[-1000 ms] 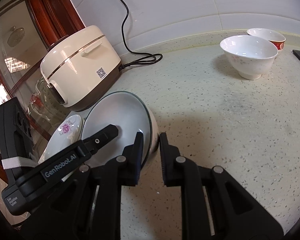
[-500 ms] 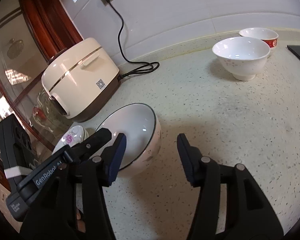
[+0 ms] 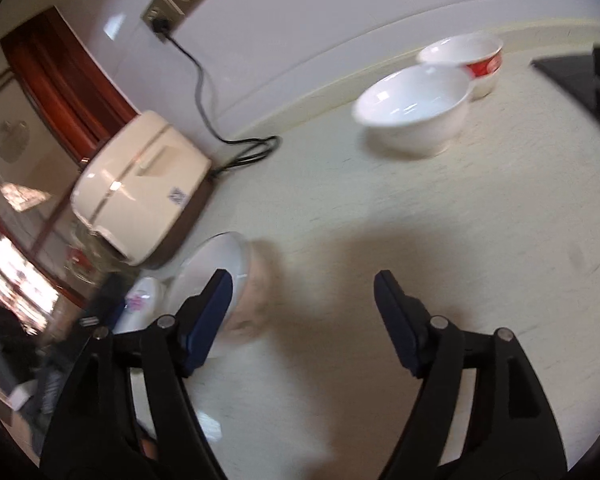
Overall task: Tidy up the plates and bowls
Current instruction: 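Move both grippers to the next plain white bowl and close on its rim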
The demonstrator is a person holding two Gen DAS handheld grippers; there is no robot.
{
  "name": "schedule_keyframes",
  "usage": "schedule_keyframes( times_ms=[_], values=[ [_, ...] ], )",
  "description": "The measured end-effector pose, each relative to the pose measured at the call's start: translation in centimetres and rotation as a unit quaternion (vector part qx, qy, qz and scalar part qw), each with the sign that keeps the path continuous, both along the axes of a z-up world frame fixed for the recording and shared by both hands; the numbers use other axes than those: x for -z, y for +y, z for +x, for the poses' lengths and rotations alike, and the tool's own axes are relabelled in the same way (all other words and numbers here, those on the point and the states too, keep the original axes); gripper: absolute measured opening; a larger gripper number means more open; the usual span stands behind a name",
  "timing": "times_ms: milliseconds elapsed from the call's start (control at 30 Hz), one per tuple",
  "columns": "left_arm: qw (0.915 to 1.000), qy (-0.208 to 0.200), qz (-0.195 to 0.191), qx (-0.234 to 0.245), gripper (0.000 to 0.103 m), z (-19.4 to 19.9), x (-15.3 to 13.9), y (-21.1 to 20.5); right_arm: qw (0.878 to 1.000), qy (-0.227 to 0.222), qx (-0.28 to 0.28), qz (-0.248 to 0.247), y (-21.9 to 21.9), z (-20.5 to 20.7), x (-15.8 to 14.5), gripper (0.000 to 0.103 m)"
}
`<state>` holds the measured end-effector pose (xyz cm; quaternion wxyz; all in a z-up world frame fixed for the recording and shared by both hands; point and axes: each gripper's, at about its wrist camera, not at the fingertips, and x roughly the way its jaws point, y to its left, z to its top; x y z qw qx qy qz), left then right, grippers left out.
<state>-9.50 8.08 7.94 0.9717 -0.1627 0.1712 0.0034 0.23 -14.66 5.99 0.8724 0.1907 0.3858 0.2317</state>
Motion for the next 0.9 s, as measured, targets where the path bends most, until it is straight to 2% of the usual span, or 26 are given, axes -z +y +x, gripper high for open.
schedule_keyframes(
  times_ms=[100,133,267,333,467,567,633,733,833,900],
  values=[
    [0.9992,-0.011,-0.004,0.037,0.095,0.8,-2.9,-1.6,0.999,-0.006,0.037,-0.021,-3.3,1.8,-1.4,0.084],
    [0.9989,-0.01,-0.008,0.044,0.103,1.5,-3.6,-2.2,0.998,-0.006,0.056,-0.015,-4.7,2.7,-1.7,0.085],
    [0.9969,0.03,-0.007,0.073,0.103,6.5,-5.3,-5.6,0.992,0.018,0.118,0.028,-8.7,7.0,-1.2,0.085],
    [0.9961,0.051,-0.005,0.072,0.103,9.1,-5.3,-7.3,0.991,0.031,0.129,0.025,-9.4,9.2,-0.7,0.085],
    [0.9928,0.097,-0.015,0.069,0.103,14.3,-4.2,-9.7,0.991,0.046,0.126,-0.001,-9.8,12.6,-0.1,0.085],
    [0.9864,0.144,-0.046,0.065,0.103,18.5,-2.5,-10.2,0.992,0.045,0.115,-0.002,-9.4,13.8,0.7,0.084],
    [0.9833,0.162,-0.066,0.05,0.103,20.6,-1.1,-10.0,0.992,0.068,0.105,-0.022,-9.0,13.9,1.4,0.083],
    [0.9786,0.183,-0.085,0.039,0.103,22.6,1.0,-10.0,0.993,0.054,0.1,-0.027,-9.2,13.4,0.9,0.082],
    [0.9749,0.206,-0.082,0.023,0.103,24.4,2.7,-9.7,0.994,0.04,0.101,-0.012,-9.6,13.0,0.6,0.082],
    [0.9716,0.222,-0.082,0.011,0.103,25.0,4.0,-9.6,0.994,0.039,0.097,-0.022,-9.0,12.8,0.6,0.079]
  ],
)
